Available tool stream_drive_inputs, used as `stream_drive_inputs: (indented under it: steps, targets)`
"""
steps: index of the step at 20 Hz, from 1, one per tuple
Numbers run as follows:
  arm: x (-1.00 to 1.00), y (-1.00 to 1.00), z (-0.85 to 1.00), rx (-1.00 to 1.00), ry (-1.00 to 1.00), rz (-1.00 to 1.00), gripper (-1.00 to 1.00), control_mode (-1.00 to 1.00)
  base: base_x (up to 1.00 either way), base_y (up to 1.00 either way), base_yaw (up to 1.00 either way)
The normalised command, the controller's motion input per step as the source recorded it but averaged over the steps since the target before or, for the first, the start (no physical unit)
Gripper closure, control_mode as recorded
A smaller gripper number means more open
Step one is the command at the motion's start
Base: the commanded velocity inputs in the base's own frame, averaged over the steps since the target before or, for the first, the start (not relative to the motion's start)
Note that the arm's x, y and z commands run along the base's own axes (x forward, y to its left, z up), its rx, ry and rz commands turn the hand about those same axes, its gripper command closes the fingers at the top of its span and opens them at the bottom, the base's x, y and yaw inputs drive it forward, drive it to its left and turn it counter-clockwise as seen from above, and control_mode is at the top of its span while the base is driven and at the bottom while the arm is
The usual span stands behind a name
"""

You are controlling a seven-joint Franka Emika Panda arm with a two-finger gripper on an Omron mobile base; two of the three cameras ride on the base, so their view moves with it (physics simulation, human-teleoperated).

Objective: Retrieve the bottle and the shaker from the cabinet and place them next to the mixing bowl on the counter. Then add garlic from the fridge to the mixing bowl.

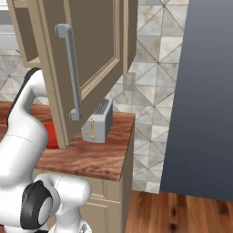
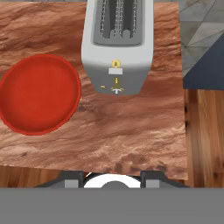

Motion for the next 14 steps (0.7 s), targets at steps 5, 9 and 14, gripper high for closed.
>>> stream_drive_inputs:
  steps: [5,9,14]
  targets:
    - [0.0,0.09,0.0,0.0,-0.02,0.0,-1.0,-1.0,0.0,0.0,0.0]
    - [0.03,0.84,0.07,0.0,-0.06,-0.01,-1.0,-1.0,0.0,0.0,0.0]
    - [0.16,0.71,0.56,-0.06,-0.39,0.0,-1.0,-1.0,0.0,0.0,0.0]
